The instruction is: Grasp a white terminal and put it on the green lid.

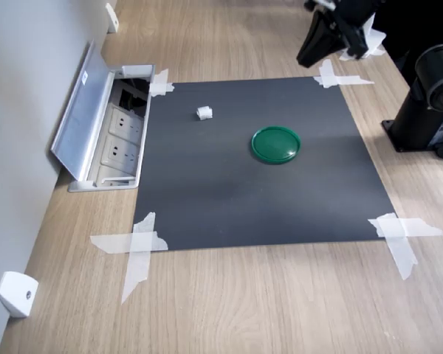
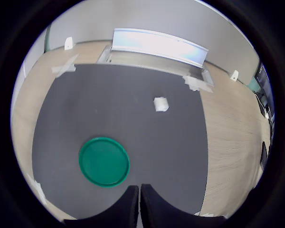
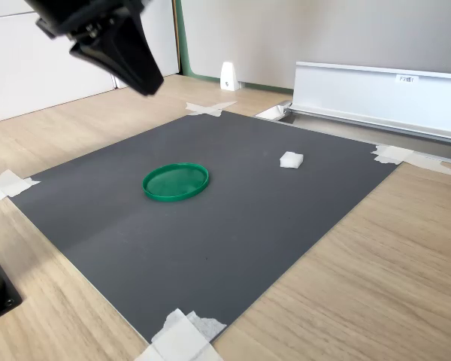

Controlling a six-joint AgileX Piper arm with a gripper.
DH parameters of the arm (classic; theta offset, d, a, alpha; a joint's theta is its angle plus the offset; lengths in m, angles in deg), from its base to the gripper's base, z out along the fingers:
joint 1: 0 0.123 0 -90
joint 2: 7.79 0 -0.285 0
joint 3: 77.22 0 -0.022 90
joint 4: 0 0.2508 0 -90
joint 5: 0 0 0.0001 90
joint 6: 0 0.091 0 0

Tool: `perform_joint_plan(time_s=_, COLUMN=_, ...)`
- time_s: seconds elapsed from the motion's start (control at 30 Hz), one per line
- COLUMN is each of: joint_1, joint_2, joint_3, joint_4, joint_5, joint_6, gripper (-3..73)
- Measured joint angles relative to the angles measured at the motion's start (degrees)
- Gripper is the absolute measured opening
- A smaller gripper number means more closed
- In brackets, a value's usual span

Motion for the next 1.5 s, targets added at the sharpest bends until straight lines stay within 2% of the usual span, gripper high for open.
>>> perform_joint_plan(time_s=0.17, joint_1=0.00, joint_2=7.96, joint_3=-3.94, joint_4=0.04, joint_5=2.87, joint_6=-1.03, gripper=0.6)
perform_joint_plan(time_s=0.27, joint_1=0.00, joint_2=13.10, joint_3=-7.82, joint_4=0.33, joint_5=3.38, joint_6=-1.54, gripper=5.8)
perform_joint_plan(time_s=0.37, joint_1=0.00, joint_2=17.78, joint_3=-12.44, joint_4=0.43, joint_5=3.38, joint_6=-1.81, gripper=14.9)
perform_joint_plan(time_s=0.63, joint_1=0.00, joint_2=31.34, joint_3=-23.58, joint_4=0.45, joint_5=5.57, joint_6=-2.53, gripper=49.0)
perform_joint_plan(time_s=0.73, joint_1=0.00, joint_2=36.71, joint_3=-27.84, joint_4=1.02, joint_5=7.26, joint_6=-4.35, gripper=56.3)
perform_joint_plan(time_s=1.07, joint_1=0.00, joint_2=50.23, joint_3=-40.60, joint_4=1.02, joint_5=11.09, joint_6=-6.16, gripper=59.3)
perform_joint_plan(time_s=1.33, joint_1=-0.15, joint_2=55.43, joint_3=-41.76, joint_4=0.07, joint_5=11.42, joint_6=-6.51, gripper=59.3)
perform_joint_plan(time_s=1.5, joint_1=-2.67, joint_2=56.14, joint_3=-41.87, joint_4=-0.36, joint_5=10.75, joint_6=-6.45, gripper=59.3)
